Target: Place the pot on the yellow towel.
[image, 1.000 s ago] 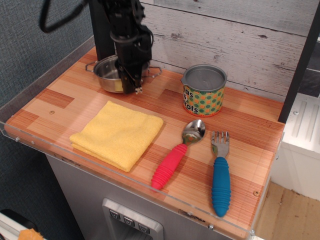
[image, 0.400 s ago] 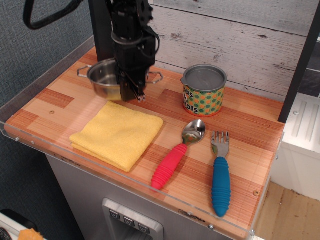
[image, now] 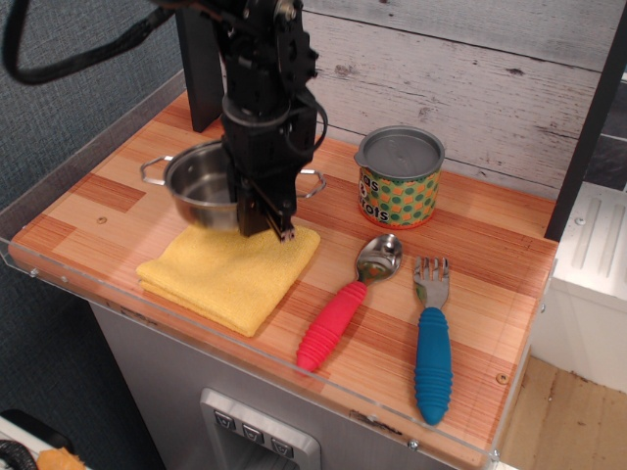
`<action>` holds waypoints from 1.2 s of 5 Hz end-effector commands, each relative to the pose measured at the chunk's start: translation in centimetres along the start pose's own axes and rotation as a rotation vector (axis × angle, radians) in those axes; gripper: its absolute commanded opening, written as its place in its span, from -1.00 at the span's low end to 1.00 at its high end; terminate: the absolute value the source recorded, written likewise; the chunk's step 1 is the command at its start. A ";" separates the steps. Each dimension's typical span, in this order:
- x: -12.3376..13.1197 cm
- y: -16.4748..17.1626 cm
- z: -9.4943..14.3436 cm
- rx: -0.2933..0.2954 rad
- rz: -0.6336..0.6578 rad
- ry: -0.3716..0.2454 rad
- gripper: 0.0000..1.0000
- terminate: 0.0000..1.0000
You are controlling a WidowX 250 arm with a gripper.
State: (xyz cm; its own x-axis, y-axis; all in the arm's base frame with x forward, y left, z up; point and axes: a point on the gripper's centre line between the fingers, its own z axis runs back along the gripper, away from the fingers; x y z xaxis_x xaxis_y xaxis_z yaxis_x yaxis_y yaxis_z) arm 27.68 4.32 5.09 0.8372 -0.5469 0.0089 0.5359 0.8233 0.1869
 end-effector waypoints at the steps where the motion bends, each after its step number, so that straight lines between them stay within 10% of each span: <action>1: -1.6 -1.4 0.3 0.052 -0.010 -0.015 -1.00 -1.00; 6: -1.4 -2.2 -1.0 0.065 -0.074 0.013 -1.00 -1.00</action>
State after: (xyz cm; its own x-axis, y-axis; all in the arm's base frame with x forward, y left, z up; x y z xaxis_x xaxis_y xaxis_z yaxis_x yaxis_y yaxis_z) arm 24.79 3.62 2.87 0.8015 -0.5969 -0.0357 0.5880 0.7760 0.2283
